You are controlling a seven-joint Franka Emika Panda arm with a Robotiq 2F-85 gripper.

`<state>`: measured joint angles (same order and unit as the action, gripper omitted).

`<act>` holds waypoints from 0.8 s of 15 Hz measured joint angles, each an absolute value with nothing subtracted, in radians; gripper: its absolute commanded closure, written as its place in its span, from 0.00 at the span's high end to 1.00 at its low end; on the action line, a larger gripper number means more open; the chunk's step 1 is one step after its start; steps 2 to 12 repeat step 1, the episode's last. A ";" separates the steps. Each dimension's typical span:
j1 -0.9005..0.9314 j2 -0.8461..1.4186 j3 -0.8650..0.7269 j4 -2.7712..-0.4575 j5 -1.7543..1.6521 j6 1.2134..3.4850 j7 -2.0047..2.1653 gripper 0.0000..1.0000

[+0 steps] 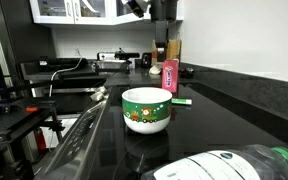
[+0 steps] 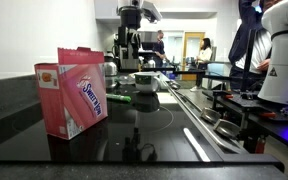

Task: Take the marker out of the mug and put it on the stove

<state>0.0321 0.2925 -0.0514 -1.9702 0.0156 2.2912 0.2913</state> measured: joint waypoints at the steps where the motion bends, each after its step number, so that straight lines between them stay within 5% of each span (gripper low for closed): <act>1: 0.023 0.257 -0.051 -1.998 0.016 2.280 0.275 1.00; 12: 0.023 0.257 -0.051 -1.998 0.016 2.280 0.275 1.00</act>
